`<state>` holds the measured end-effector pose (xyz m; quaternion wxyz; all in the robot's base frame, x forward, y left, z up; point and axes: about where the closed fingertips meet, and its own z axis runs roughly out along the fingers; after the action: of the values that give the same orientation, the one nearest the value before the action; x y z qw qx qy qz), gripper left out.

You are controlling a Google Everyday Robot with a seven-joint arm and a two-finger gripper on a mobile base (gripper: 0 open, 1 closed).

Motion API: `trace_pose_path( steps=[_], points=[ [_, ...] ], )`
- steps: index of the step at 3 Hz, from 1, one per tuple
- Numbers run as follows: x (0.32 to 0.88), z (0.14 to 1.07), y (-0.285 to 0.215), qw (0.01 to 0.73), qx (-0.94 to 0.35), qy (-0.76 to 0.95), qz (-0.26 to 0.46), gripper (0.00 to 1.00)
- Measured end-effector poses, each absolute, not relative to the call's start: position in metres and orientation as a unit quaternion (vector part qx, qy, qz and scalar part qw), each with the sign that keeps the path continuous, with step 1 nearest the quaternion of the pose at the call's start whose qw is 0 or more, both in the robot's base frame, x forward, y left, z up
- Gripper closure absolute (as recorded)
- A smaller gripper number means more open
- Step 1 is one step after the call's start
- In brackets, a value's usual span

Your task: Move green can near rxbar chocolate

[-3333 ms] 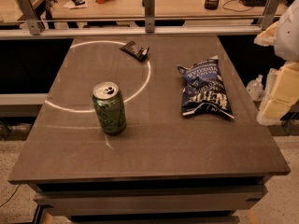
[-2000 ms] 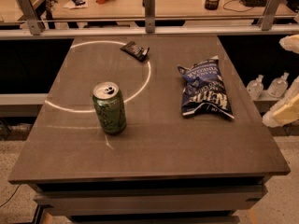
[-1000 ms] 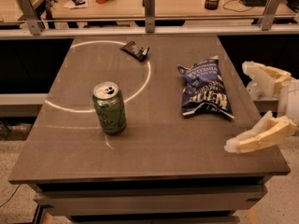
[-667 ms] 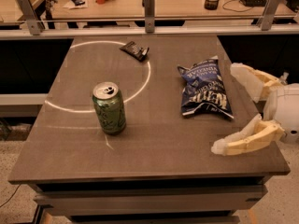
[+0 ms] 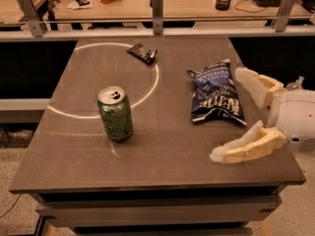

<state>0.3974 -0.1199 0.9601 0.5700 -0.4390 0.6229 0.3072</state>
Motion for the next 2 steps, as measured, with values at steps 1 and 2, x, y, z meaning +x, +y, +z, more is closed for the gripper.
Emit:
trace_pose_path(
  steps=[1,2],
  points=[
    [0.410,0.944,-0.092,0.573,-0.436,0.624,0.304,0.00],
    [0.430,0.923,-0.064,0.581,-0.432,0.615,0.311,0.00]
  ],
)
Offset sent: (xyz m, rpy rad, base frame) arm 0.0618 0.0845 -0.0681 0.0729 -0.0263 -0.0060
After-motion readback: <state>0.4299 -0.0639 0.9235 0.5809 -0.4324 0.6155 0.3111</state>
